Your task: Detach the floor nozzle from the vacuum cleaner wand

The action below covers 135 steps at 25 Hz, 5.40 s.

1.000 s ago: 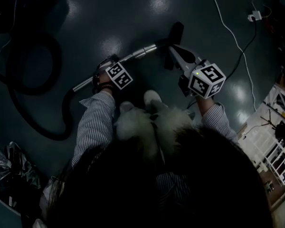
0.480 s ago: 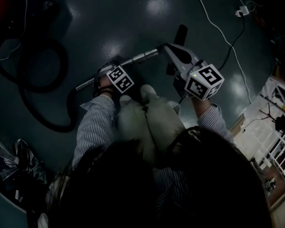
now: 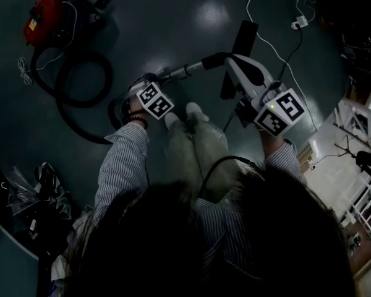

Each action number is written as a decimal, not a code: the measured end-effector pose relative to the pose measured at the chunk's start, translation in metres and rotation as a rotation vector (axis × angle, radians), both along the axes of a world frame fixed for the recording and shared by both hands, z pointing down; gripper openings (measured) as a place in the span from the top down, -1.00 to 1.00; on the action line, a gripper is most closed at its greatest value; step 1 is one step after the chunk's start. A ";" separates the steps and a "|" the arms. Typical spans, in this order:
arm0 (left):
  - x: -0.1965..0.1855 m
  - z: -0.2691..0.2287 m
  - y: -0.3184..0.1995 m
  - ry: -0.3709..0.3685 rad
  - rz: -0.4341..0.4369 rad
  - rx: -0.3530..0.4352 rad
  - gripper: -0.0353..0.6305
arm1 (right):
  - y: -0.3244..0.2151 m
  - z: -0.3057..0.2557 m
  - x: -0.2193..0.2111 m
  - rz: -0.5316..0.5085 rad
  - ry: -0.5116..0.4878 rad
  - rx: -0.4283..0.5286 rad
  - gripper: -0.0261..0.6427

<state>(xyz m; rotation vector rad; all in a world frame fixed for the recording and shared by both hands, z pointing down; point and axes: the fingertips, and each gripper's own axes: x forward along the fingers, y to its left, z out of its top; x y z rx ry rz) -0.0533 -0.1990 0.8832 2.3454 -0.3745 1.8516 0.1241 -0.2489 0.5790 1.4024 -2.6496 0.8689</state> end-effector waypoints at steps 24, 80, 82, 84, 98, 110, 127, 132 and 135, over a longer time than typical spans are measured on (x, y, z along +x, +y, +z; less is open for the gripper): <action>-0.037 -0.369 -0.005 0.179 -0.245 0.299 0.35 | 0.093 -0.407 -0.021 -0.349 -0.183 0.575 0.92; -0.030 -0.496 -0.032 0.956 -0.504 0.391 0.27 | 0.050 -0.424 -0.200 -0.685 -0.222 0.645 0.38; -0.036 -0.493 -0.033 0.945 -0.525 0.405 0.27 | 0.054 -0.420 -0.208 -0.686 -0.199 0.644 0.38; -0.039 -0.490 -0.034 0.936 -0.532 0.416 0.27 | 0.057 -0.417 -0.215 -0.685 -0.183 0.642 0.38; -0.023 -0.492 -0.014 1.036 -0.388 0.319 0.28 | 0.060 -0.418 -0.215 -0.809 -0.056 0.621 0.40; -0.012 -0.501 -0.007 1.141 -0.390 0.301 0.28 | 0.050 -0.429 -0.205 -0.734 -0.053 0.583 0.41; 0.003 -0.493 0.007 1.134 -0.326 0.281 0.30 | 0.060 -0.432 -0.190 -0.766 -0.064 0.565 0.41; -0.004 -0.448 0.031 0.955 -0.302 0.263 0.29 | 0.040 -0.478 -0.154 -0.717 -0.171 0.606 0.41; -0.008 -0.445 0.028 0.916 -0.341 0.280 0.29 | 0.030 -0.460 -0.147 -0.663 -0.091 0.572 0.41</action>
